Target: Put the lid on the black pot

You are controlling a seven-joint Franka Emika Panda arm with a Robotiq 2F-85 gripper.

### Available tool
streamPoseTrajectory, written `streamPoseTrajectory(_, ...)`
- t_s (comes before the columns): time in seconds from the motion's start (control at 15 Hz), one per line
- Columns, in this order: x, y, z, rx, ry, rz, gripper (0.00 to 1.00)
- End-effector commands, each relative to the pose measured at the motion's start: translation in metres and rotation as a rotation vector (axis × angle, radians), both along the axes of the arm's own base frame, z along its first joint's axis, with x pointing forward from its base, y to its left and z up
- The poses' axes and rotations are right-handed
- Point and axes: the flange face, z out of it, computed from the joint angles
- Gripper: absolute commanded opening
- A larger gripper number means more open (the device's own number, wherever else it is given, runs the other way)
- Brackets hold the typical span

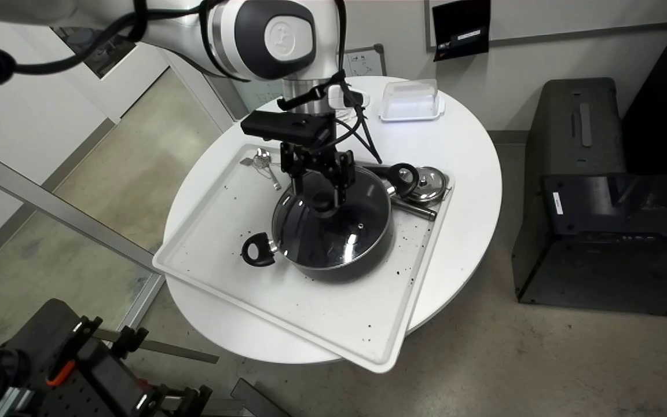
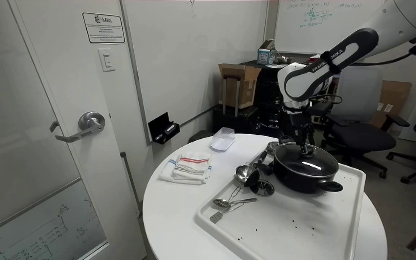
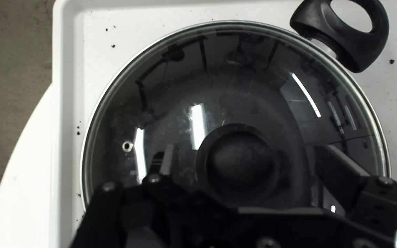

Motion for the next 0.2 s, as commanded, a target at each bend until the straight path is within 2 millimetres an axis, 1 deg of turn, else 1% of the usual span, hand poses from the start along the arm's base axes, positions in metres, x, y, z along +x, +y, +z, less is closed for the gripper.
streamPoseTrajectory(0.0, -0.0041, 0.0029, 0.0073, 0.004, 0.019, -0.003, 1.0)
streamPoseTrajectory(0.13, -0.0046, 0.0032, 0.0078, 0.002, 0.026, -0.007, 1.0)
